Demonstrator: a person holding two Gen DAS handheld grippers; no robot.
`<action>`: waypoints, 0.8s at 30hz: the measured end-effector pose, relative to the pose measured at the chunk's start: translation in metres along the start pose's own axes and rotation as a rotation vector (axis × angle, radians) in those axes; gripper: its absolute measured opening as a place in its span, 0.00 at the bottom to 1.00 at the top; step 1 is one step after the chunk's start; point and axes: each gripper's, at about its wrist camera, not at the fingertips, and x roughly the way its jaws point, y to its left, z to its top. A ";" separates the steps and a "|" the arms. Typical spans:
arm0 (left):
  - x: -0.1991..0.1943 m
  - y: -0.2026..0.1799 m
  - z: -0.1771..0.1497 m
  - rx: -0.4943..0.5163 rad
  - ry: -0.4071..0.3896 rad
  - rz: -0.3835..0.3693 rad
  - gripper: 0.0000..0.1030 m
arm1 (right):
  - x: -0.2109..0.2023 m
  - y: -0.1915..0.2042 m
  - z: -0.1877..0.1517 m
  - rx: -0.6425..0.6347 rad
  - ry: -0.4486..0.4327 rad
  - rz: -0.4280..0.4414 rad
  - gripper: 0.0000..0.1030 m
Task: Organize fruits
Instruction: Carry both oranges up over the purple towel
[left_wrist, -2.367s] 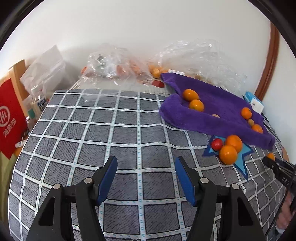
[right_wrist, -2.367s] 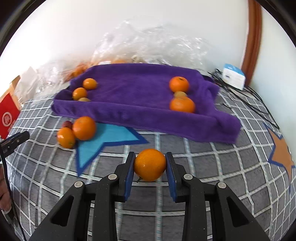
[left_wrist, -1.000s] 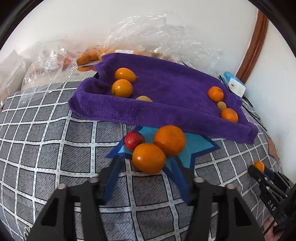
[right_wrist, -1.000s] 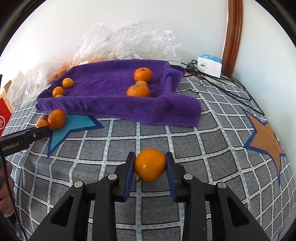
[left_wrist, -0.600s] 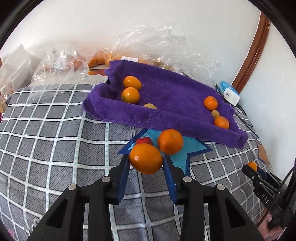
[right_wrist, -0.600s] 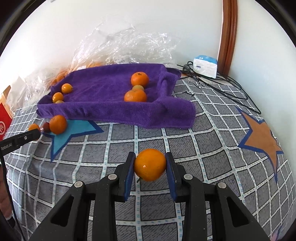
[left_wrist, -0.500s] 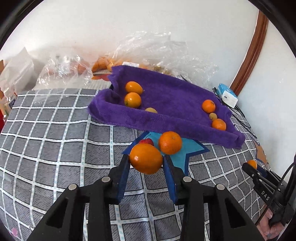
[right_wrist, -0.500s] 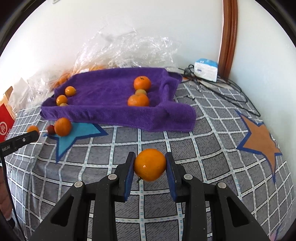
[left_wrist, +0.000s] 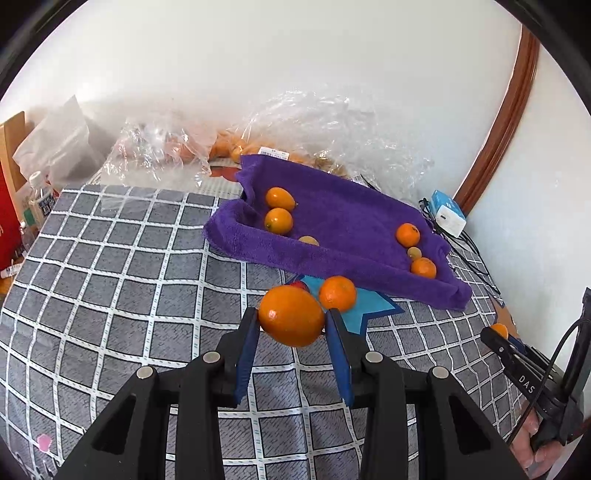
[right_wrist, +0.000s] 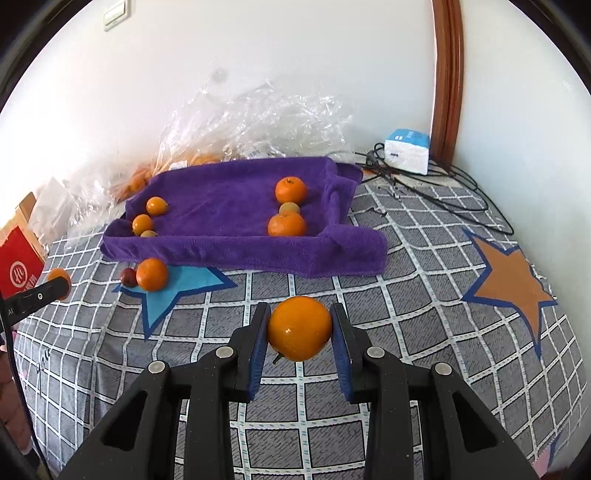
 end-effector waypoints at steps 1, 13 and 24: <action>-0.001 0.000 0.001 0.003 -0.005 0.001 0.34 | -0.002 0.000 0.001 -0.002 -0.007 -0.004 0.31; -0.016 0.006 0.016 -0.014 -0.038 -0.004 0.34 | -0.014 0.008 0.018 -0.019 -0.052 -0.013 0.31; -0.021 0.003 0.035 -0.005 -0.065 -0.016 0.34 | -0.013 0.011 0.034 -0.014 -0.065 -0.011 0.31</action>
